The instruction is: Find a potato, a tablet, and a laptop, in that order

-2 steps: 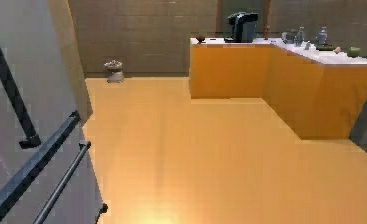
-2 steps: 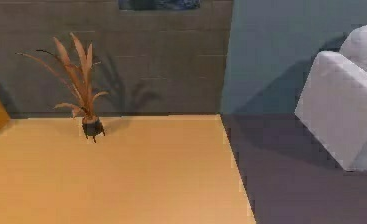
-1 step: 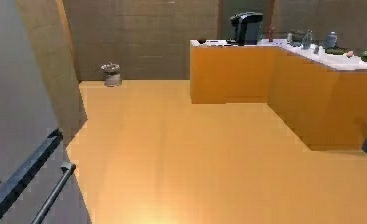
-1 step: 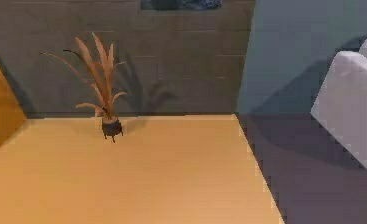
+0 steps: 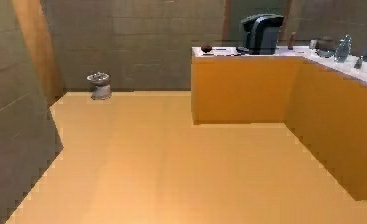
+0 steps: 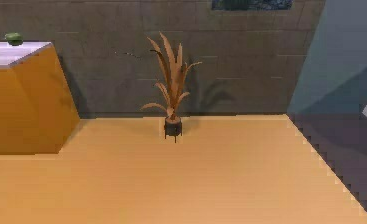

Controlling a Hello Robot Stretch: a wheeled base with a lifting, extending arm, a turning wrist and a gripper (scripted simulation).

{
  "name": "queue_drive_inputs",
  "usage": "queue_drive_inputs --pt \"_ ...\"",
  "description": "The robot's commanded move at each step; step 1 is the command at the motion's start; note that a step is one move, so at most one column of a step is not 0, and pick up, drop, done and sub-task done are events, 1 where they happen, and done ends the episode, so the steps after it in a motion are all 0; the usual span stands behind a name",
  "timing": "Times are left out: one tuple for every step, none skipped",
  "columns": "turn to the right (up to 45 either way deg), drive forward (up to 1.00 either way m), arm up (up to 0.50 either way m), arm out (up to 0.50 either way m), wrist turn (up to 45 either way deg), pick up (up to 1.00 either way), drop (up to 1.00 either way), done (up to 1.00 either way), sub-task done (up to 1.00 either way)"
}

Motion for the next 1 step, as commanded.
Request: queue_drive_inputs --pt "-9.0 0.0 0.0 0.0 0.0 0.0 0.0 0.0 0.0"
